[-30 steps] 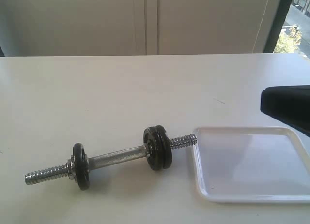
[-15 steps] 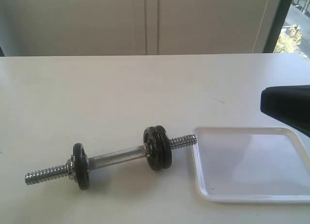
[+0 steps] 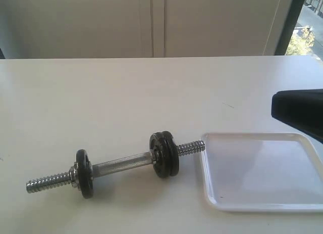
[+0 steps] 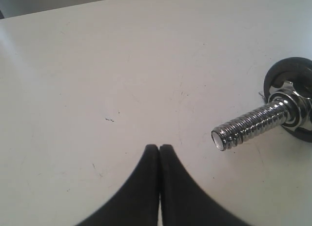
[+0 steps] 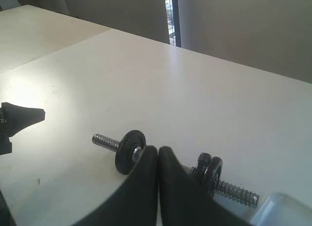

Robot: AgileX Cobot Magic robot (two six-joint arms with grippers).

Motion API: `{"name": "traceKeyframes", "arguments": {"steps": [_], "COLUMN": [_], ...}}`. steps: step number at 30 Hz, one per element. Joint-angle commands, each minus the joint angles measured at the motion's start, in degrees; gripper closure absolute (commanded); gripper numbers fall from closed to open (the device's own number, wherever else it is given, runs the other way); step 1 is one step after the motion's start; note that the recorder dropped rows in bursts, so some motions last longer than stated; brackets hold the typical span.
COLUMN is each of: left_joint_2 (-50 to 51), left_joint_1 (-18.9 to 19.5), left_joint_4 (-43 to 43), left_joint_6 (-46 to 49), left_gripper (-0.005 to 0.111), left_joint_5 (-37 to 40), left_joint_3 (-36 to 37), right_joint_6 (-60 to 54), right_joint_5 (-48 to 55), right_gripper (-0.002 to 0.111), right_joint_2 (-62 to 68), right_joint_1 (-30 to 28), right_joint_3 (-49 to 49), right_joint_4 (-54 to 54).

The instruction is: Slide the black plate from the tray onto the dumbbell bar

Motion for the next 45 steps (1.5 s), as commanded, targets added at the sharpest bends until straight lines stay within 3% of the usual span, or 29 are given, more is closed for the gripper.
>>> {"name": "traceKeyframes", "arguments": {"steps": [1,17,23,27,36,45], "left_joint_2": [-0.23,-0.23,-0.23,-0.23,-0.23,-0.23], "left_joint_1": [0.22,0.22,0.22,0.22,0.22,0.22], "left_joint_4": [-0.64,-0.64,-0.64,-0.64,-0.64,-0.64], "left_joint_6": [0.31,0.31,-0.63,-10.22,-10.22,-10.22], "left_gripper": [0.107,0.107,0.107,0.107,0.107,0.107], "left_joint_5": [-0.29,-0.29,0.18,-0.31,-0.31,-0.31], "left_joint_3": [0.25,0.25,0.25,0.25,0.25,0.25], "right_joint_6": [0.21,0.21,0.21,0.21,0.21,0.21], "right_joint_5": [0.01,0.01,-0.26,-0.26,-0.26,-0.26], "right_gripper": [0.108,0.108,0.108,0.108,0.108,0.108], "right_joint_2": [-0.08,-0.24,-10.96,-17.02,-19.62,-25.12], "right_joint_1": [0.02,0.02,0.02,0.02,0.02,0.02], "right_joint_3": [0.31,0.31,0.31,0.31,1.58,8.98], "right_joint_4": [0.38,0.38,0.26,0.26,0.17,0.12]}}
